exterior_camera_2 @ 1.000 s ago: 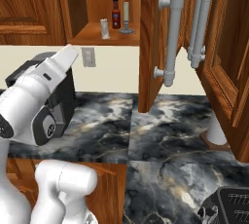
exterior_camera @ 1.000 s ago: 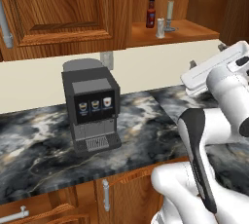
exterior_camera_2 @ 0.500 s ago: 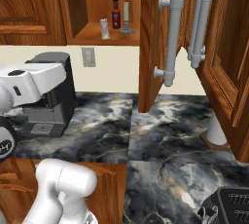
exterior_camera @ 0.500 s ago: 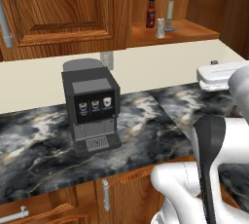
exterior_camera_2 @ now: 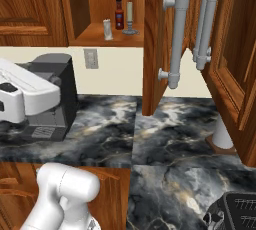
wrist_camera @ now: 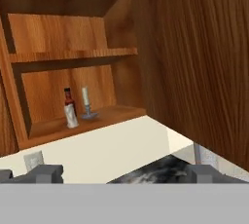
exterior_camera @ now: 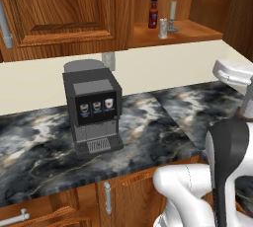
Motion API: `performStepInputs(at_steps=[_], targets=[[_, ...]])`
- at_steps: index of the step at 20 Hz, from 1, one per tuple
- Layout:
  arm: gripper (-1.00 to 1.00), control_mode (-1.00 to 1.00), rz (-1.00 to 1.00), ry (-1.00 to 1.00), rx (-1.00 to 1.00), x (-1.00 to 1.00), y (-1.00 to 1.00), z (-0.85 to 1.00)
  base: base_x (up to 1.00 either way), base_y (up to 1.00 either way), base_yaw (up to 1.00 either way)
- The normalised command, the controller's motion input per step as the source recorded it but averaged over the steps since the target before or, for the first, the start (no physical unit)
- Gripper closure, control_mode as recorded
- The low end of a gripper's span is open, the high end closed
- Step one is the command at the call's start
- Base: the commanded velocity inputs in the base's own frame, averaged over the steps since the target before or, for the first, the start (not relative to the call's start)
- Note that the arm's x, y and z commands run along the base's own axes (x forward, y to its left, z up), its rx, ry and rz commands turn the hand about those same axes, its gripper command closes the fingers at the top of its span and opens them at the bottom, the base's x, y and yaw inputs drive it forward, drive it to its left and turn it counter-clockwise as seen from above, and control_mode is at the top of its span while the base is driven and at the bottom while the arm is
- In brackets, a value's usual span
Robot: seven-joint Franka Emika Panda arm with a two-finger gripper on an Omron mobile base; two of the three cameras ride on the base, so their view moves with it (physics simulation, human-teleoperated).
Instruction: Pick the candle and candle from the dining table and place them in the open cabinet. Close the cabinet after placing the objects.
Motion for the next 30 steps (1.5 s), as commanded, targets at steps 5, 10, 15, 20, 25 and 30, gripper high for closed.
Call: performStepInputs(at_steps=[5,10,15,20,25,30], targets=[[-1.00,-1.00,0.00,0.00,0.29,0.00,-0.27,0.00,0.00,0.00,0.00],[-1.00,-1.00,0.00,0.00,0.41,-0.01,-0.32,0.00,0.00,0.00,0.00],[-1.00,-1.00,0.00,0.00,0.40,-0.11,-0.18,0.00,0.00,0.00,0.00],[-1.00,-1.00,0.00,0.00,0.37,-0.22,-0.03,-0.02,0.00,0.00,0.00],[-1.00,-1.00,0.02,0.00,0.29,-0.33,0.00,-0.03,0.00,0.00,0.00],[-1.00,-1.00,0.01,-0.04,0.08,-0.63,0.00,0.00,0.00,0.00,0.00]])
